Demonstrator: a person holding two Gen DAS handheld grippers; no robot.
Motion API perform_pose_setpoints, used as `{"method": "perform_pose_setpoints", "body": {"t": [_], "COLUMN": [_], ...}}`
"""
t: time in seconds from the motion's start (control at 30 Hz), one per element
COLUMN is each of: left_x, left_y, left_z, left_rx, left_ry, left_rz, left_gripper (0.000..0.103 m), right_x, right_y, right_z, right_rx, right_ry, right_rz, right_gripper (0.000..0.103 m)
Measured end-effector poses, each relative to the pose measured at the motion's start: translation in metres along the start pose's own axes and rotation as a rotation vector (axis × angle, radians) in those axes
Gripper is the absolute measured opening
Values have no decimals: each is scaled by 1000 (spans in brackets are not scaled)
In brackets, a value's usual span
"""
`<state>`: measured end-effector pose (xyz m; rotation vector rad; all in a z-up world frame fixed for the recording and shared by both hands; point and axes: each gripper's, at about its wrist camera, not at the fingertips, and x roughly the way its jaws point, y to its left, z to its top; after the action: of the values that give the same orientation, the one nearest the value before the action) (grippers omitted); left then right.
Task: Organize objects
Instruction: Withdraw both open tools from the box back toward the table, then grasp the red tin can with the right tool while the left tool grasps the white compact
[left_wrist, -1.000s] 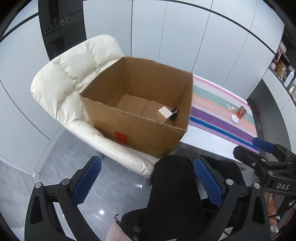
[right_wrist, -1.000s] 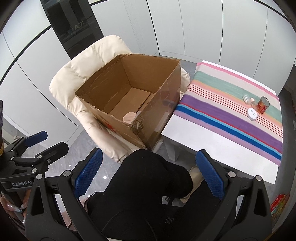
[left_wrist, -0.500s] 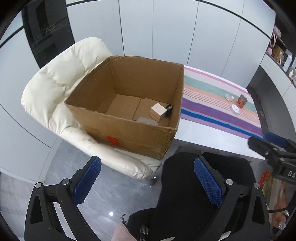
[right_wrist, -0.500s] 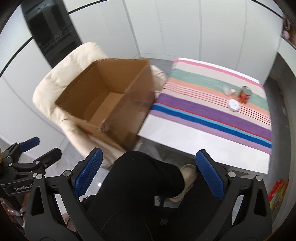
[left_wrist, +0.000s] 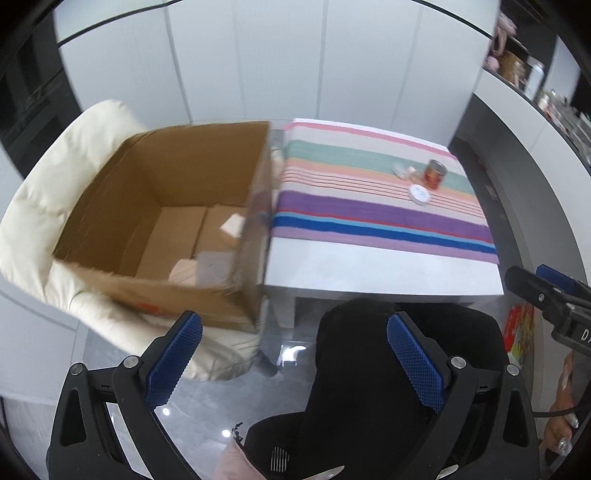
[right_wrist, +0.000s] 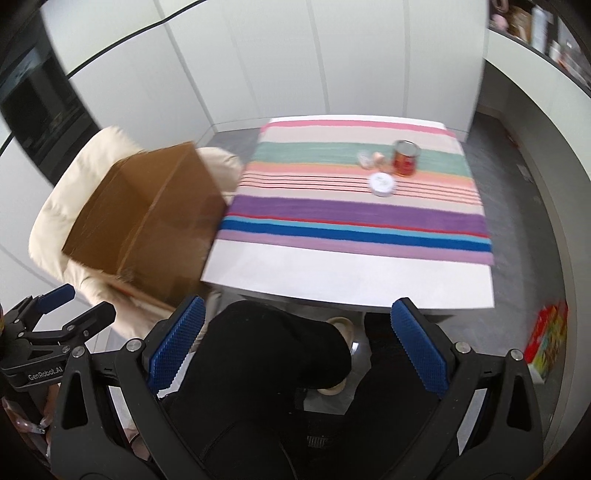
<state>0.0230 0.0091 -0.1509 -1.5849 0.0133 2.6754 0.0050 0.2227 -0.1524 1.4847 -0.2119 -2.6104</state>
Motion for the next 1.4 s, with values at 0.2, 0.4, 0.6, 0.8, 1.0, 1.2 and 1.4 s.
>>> {"method": "perform_pose_setpoints", "body": {"t": [0.2, 0.4, 0.6, 0.8, 1.0, 1.2, 1.4], "left_x": [12, 18, 29, 41, 67, 126, 207], "left_y": [-43, -72, -89, -121, -154, -175, -193], "left_z": [10, 15, 29, 52, 96, 138, 153], "left_rx": [76, 102, 92, 137, 208, 237, 220], "left_ry": [8, -9, -1, -19, -56, -12, 92], "left_rz": [-36, -56, -89, -89, -35, -70, -86], "left_gripper": [101, 101, 101, 101, 101, 101, 101], "right_x": [-11, -17, -16, -3, 26, 80, 141], "right_y": [-48, -87, -110, -126, -143, -173, -208], "right_z": [-2, -4, -4, 4, 29, 61, 101], "right_rx": [83, 151, 182, 198, 174, 187, 175], "right_ry": [-3, -9, -8, -13, -30, -87, -116], "right_rz": [-52, -79, -88, -78, -71, -57, -70], "right_gripper": [102, 102, 102, 102, 102, 102, 101]}}
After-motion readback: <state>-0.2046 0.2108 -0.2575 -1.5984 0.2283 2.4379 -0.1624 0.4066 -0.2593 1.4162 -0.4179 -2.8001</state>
